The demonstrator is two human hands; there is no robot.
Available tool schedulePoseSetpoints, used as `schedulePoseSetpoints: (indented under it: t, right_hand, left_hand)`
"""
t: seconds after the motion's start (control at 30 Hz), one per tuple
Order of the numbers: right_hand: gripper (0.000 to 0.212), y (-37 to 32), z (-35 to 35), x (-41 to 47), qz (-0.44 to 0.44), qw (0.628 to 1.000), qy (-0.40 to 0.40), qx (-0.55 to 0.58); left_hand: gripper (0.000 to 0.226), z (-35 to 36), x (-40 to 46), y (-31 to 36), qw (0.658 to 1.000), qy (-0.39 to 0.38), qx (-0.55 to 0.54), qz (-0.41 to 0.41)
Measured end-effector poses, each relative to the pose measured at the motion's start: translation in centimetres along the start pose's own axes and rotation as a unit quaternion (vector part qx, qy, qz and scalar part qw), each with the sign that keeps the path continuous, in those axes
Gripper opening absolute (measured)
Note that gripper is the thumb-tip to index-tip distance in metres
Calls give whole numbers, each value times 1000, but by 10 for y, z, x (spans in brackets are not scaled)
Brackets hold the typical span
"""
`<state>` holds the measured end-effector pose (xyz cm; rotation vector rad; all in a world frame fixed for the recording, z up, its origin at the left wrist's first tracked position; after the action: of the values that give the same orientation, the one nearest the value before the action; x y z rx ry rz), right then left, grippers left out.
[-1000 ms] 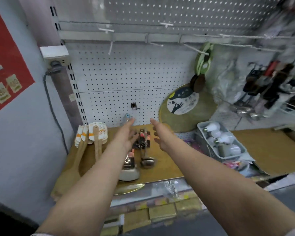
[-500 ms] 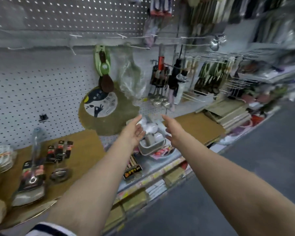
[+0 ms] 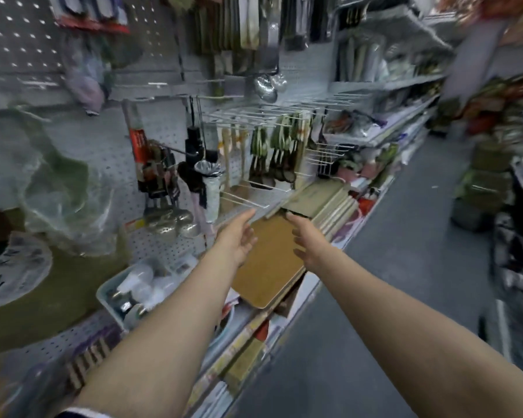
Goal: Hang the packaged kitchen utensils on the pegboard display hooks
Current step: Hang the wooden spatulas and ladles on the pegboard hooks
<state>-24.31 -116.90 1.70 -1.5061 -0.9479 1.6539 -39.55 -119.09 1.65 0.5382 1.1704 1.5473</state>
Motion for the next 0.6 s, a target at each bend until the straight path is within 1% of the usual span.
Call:
schedulePoseSetpoints:
  t: [0.07,0.2,0.37,0.47,0.6]
  right_hand:
    - [57,-30,-18,33,-1,1000,19,-4]
    - [54,-83,-52,97,-6,1000,25,-16]
    - [61,-118,-97,176,2,1000,25,-2]
    - [63,-136,-126,230,10,1000,12,4]
    - [68,-167,-163,308,22,1000,-16,-14]
  left_hand:
    - [19,33,39,1,1000,-10,-6,-13]
    - [15,97,110,6,1000,-24,-14,-4]
    - [9,172,186,-14,999,-31,3,-15]
    - [13,214,233,-33,999,-42,10,-11]
    - [19,263,298,-51,1000,-14,14,-2]
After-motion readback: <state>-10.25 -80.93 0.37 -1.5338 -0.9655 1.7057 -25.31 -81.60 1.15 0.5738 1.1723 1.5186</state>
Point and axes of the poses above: each hand's wrist, its own x-axis towards the middle knuckle, its own z-axis out of the palm, y = z × x, the point moved 3 cm from there along x, towards the middle knuckle, and after that the axes turned 10 degrees about z, right-handed, at the moved point
